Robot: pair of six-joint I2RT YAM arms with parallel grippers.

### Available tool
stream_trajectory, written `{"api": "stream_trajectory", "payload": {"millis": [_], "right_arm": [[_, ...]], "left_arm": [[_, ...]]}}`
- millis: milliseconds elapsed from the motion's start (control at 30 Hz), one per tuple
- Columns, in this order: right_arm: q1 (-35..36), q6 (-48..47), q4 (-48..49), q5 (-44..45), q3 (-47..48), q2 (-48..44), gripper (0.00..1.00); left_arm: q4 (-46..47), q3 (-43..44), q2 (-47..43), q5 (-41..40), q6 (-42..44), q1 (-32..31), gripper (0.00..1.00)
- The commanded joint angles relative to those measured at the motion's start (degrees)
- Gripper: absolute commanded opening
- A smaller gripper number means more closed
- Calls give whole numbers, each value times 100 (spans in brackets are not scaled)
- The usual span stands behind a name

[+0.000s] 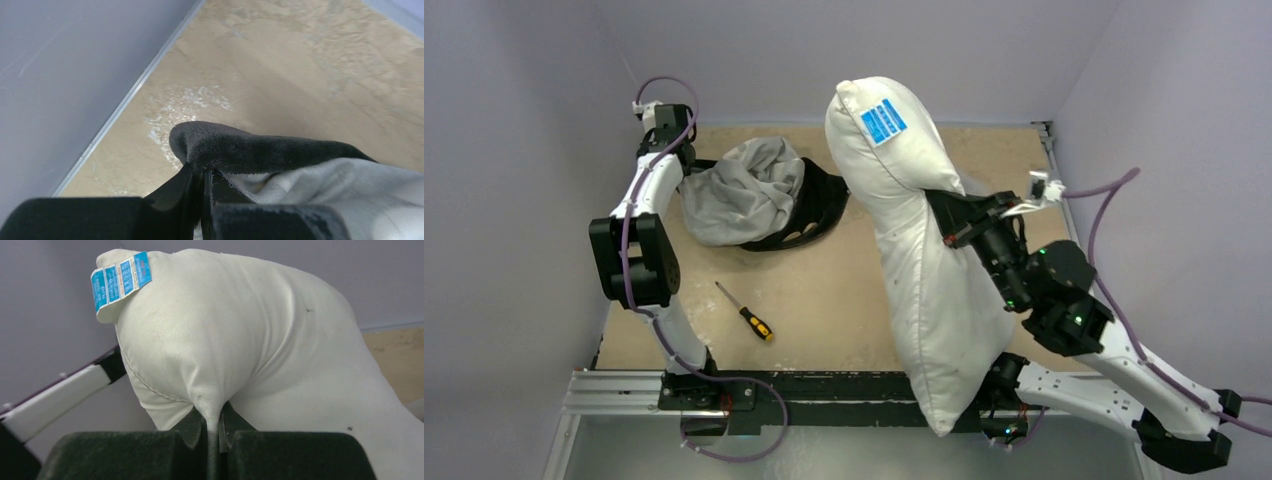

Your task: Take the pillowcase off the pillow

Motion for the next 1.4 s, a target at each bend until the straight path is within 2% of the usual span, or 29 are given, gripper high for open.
{"api": "stream_trajectory", "payload": {"millis": [0,133,300,400,533,733,767,800,900,967,1033,1167,1367], "right_arm": [[-135,12,820,781,528,1022,0],[-624,88,985,935,823,1948,0],[-1001,-148,1998,-163,722,2829,0],[-1066,-101,2262,-510,835,3603,0],[-1289,71,2381,-845,1127,4733,0],[-1368,275,2264,-1558,1983,6102,0],[-1374,289,2233,-1670,2090,6206,5],[-1375,299,2244,-1728,2155,6240,14],[-1378,219,2290,-1735,2219,6015,56],[-1411,135,2255,-1638,2266,5792,75],[-1483,78,2142,-1499,2314,5535,86],[-1726,61,1889,-1137,2249,4937,98],[-2003,235,1570,93,1457,3392,99]], "left_arm": [[259,-32,-955,614,-158,-33,0],[230,-91,-1574,413,19,-156,0],[506,-455,-2425,-291,159,-246,0],[558,-679,-2658,-406,168,-254,1],[448,-881,-2864,-94,99,-287,21],[524,-1426,-3602,456,-43,-364,57],[523,-1537,-3730,532,-43,-422,62],[521,-1652,-3857,607,-37,-489,66],[478,-1971,-4220,738,55,-769,72],[470,-2201,-4449,785,117,-979,73],[457,-2375,-4671,884,155,-1181,74],[418,-2648,-5177,805,258,-1664,75],[411,-3069,-6204,13,551,-2748,82]]}}
